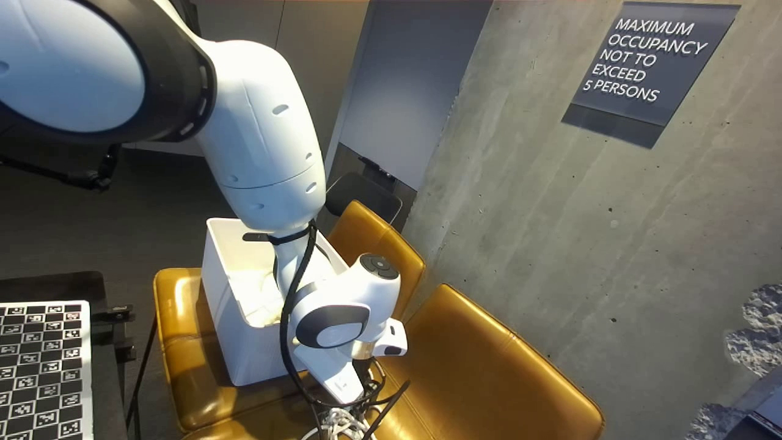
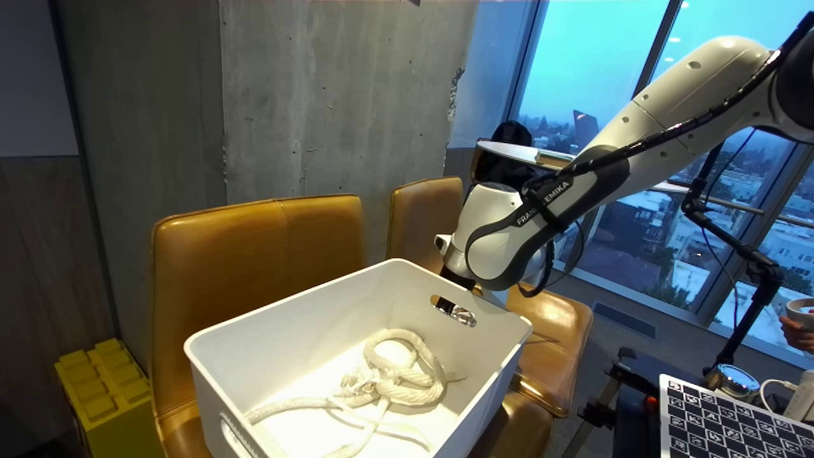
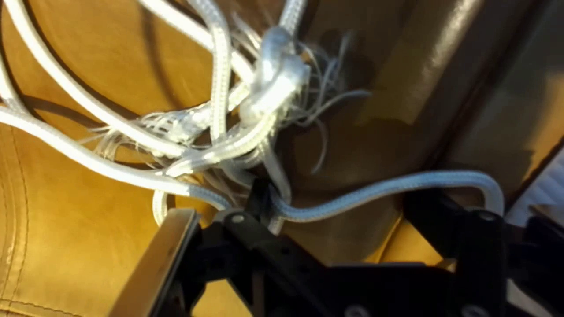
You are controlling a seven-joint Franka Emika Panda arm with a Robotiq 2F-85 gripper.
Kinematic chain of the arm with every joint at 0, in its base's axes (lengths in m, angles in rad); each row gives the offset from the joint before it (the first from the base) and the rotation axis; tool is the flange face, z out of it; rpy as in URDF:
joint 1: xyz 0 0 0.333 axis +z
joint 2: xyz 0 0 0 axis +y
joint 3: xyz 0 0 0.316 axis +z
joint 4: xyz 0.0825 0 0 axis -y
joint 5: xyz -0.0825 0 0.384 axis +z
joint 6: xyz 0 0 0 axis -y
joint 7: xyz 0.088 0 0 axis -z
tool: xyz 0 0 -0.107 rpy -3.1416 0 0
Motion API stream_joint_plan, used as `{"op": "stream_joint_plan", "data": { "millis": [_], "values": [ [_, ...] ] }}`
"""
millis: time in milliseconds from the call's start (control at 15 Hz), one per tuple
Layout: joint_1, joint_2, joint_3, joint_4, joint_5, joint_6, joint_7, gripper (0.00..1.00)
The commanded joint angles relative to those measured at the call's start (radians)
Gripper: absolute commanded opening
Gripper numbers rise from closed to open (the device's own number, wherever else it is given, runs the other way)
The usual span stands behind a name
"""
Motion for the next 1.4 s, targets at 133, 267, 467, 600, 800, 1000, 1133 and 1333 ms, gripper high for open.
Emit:
{"op": "stream_joint_plan", "data": {
  "millis": [133, 267, 467, 600, 800, 1000, 1133, 1333],
  "values": [
    [-0.008, 0.012, -0.014, -0.022, -0.025, 0.005, -0.003, 0.33],
    [-0.007, 0.006, -0.010, -0.033, -0.025, 0.004, -0.003, 0.19],
    [-0.004, -0.008, -0.006, -0.043, -0.025, -0.004, -0.002, 0.00],
    [-0.002, -0.017, -0.004, -0.053, -0.025, -0.006, -0.003, 0.00],
    [-0.002, -0.026, -0.005, -0.062, -0.026, -0.008, -0.003, 0.00],
    [0.000, -0.028, -0.010, -0.063, -0.029, -0.007, -0.004, 0.00],
    [0.000, -0.045, -0.013, -0.070, -0.031, -0.011, -0.002, 0.00],
    [0.018, -0.106, -0.024, -0.113, -0.040, -0.012, 0.010, 0.00]
  ]
}}
